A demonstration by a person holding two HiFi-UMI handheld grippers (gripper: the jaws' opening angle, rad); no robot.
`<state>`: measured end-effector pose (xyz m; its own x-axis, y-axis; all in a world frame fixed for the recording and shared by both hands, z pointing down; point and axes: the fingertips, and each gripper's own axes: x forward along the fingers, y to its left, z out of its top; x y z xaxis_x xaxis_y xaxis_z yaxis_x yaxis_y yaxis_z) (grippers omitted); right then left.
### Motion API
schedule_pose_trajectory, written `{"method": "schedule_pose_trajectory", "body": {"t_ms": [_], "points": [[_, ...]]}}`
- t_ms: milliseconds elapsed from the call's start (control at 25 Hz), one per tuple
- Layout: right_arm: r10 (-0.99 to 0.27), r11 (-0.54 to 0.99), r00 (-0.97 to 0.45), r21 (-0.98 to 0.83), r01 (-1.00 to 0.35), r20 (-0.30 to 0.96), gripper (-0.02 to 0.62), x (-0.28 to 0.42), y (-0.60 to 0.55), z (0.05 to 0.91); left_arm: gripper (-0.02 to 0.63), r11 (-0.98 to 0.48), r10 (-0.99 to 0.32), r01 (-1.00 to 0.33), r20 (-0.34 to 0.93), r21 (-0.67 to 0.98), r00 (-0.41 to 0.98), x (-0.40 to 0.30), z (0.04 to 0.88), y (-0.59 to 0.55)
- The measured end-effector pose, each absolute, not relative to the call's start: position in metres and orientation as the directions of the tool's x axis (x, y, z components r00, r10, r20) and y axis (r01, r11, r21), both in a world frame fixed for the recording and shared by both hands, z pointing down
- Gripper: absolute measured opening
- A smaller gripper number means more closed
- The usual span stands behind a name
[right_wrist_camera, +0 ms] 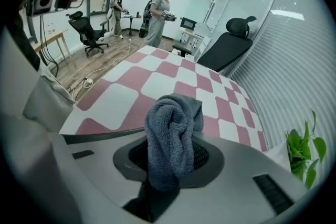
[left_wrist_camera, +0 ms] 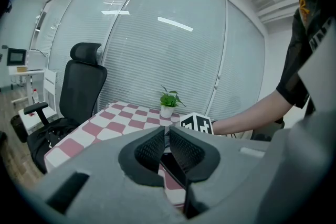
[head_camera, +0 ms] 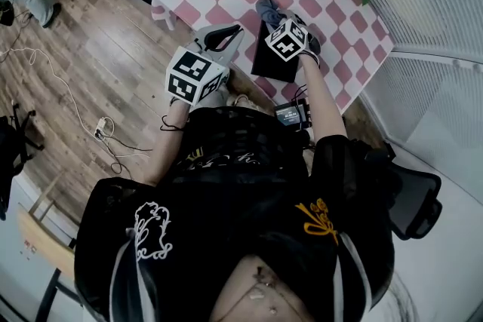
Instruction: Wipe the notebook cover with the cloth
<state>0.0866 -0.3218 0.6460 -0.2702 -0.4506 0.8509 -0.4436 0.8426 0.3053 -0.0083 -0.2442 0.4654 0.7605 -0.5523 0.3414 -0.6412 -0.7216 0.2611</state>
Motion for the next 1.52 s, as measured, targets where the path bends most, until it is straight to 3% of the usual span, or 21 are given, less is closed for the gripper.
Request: {"method": "schedule_pose_trajectory", "body": {"t_ms": [560, 920, 1520], "points": [[-0.415, 0.846, -0.339, 0.222, -0.484, 0.844, 0.091, 0.084, -0.283, 0.645, 0.023, -0.716, -0.562, -0.65, 0.342, 0.254, 0.753, -0.001, 0.464, -0.232], [-0.37, 0.883, -0.392, 0.188, -0.429, 0.842, 0.091, 0.078, -0.232, 0.642, 0.023, -0.7, -0.583, -0.67, 0.344, 0.246, 0.736, 0.002, 0.461, -0.211], [-0.207, 0.931, -0.485, 0.018, -0.365, 0.85, 0.091, 0.071, -0.158, 0.646, 0.023, -0.677, -0.615, -0.697, 0.339, 0.236, 0.712, 0.01, 0.46, -0.191]]}}
